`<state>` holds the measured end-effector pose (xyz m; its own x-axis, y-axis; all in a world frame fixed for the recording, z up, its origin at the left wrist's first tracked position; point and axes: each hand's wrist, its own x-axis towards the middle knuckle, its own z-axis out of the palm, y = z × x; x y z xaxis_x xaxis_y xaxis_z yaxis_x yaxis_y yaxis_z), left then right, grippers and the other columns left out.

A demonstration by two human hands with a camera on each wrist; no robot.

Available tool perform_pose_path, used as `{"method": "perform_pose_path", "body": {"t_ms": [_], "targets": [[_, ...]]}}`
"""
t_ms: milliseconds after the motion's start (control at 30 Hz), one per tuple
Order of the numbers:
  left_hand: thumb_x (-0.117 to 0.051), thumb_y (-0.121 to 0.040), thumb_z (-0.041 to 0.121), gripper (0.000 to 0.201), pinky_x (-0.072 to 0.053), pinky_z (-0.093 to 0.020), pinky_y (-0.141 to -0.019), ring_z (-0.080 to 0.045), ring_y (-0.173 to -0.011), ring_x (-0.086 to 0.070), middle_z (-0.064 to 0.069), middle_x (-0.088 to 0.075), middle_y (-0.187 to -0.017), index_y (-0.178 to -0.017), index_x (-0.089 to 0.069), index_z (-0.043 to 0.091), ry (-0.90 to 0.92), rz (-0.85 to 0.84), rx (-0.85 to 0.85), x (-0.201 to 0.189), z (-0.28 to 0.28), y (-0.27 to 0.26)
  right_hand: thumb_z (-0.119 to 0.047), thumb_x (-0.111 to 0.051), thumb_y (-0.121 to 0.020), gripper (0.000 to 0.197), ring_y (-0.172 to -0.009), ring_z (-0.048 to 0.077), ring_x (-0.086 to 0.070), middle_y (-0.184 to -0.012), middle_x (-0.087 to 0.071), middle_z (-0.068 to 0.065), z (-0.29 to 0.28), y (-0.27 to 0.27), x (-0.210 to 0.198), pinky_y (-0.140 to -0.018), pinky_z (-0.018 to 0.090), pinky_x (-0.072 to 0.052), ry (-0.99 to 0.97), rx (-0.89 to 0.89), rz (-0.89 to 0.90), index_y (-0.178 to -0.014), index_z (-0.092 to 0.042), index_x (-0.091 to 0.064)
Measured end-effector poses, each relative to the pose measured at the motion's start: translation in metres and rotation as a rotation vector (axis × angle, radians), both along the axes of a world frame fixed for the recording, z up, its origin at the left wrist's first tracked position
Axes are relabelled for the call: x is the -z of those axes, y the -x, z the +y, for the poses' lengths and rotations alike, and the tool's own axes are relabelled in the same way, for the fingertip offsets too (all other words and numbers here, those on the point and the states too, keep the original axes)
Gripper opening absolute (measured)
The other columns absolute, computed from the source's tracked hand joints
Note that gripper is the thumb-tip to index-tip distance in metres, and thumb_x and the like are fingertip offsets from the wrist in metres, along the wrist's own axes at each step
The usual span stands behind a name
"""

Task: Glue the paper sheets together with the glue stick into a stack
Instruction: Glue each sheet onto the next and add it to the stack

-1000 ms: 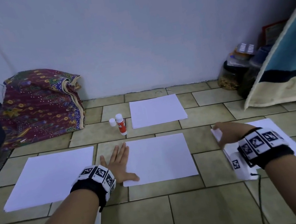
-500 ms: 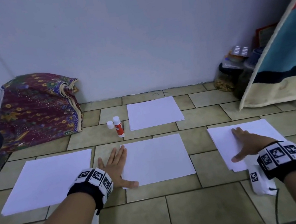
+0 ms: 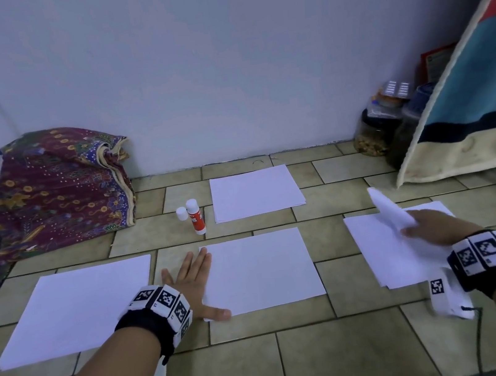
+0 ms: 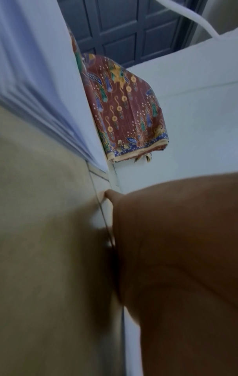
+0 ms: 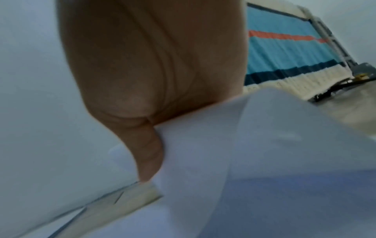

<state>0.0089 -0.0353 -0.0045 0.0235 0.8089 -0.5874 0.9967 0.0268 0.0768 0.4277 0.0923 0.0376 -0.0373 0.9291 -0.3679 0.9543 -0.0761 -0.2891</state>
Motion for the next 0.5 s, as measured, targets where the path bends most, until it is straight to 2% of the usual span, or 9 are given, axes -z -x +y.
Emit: {"method": "perform_pose_path", "body": {"t_ms": [33,100,167,200,300,400,500], "targets": [[0.004,-0.001,0.102,0.173,0.000,-0.062,-0.113,-0.019,-0.144,0.027,0.004,0.037,-0.152,-0.147,0.028,0.013,-0.011,0.020,0.003,0.000,0.000,0.000,-0.013,-0.051,-0.094,0.023,-0.097,0.026,-0.055,-0.112,-0.063,0.014,0.001,-0.001,-0.007,-0.081,0.031,-0.037,-0.086,0.042,-0.022,-0.114,-0.010,-0.060],[0.008,0.001,0.101,0.173,-0.002,-0.062,-0.113,-0.021,-0.144,0.025,0.004,0.035,-0.154,-0.148,0.025,0.014,-0.030,0.054,0.008,-0.001,0.000,-0.001,-0.011,-0.047,-0.093,0.021,-0.081,0.026,-0.053,-0.097,-0.064,0.016,0.001,-0.001,-0.025,-0.072,0.032,-0.039,-0.233,0.106,-0.117,-0.108,-0.003,-0.061],[0.009,0.000,0.101,0.173,-0.001,-0.064,-0.112,-0.022,-0.144,0.026,0.004,0.033,-0.154,-0.149,0.023,0.014,-0.044,0.067,0.008,-0.002,0.000,-0.002,-0.008,-0.045,-0.090,0.017,-0.072,0.028,-0.052,-0.081,-0.058,0.012,-0.001,0.005,-0.043,-0.062,0.033,-0.038,-0.334,0.145,-0.145,-0.100,-0.002,-0.057],[0.009,0.000,0.101,0.173,0.000,-0.065,-0.112,-0.021,-0.144,0.027,0.004,0.033,-0.154,-0.149,0.023,0.013,-0.048,0.059,0.003,-0.002,0.000,-0.002,-0.009,-0.046,-0.089,0.017,-0.072,0.029,-0.052,-0.080,-0.056,0.011,-0.002,0.011,-0.051,-0.061,0.033,-0.038,-0.362,0.150,-0.130,-0.101,-0.002,-0.055],[0.006,-0.002,0.102,0.173,0.000,-0.065,-0.112,-0.020,-0.143,0.028,0.003,0.034,-0.154,-0.149,0.023,0.012,-0.057,0.025,-0.007,-0.001,0.001,-0.005,-0.013,-0.050,-0.090,0.031,-0.090,0.036,-0.056,-0.100,-0.059,0.020,-0.008,0.045,-0.065,-0.071,0.034,-0.041,-0.381,0.065,-0.068,-0.119,-0.001,-0.048],[0.006,-0.001,0.102,0.174,0.001,-0.066,-0.111,-0.018,-0.144,0.027,0.003,0.034,-0.154,-0.148,0.024,0.011,-0.054,0.000,-0.027,0.000,0.006,-0.013,-0.021,-0.052,-0.087,0.037,-0.102,0.032,-0.058,-0.116,-0.061,0.017,-0.021,0.093,-0.057,-0.082,0.033,-0.046,-0.398,-0.106,-0.032,-0.121,-0.007,-0.051],[0.005,0.001,0.102,0.175,0.003,-0.069,-0.109,-0.017,-0.143,0.028,0.003,0.036,-0.153,-0.148,0.026,0.012,-0.055,0.000,-0.059,0.002,0.009,-0.019,-0.026,-0.049,-0.094,0.047,-0.123,0.030,-0.045,-0.135,-0.047,0.015,-0.042,0.151,-0.032,-0.101,0.036,-0.037,-0.207,-0.287,0.009,-0.137,-0.008,-0.037]]}}
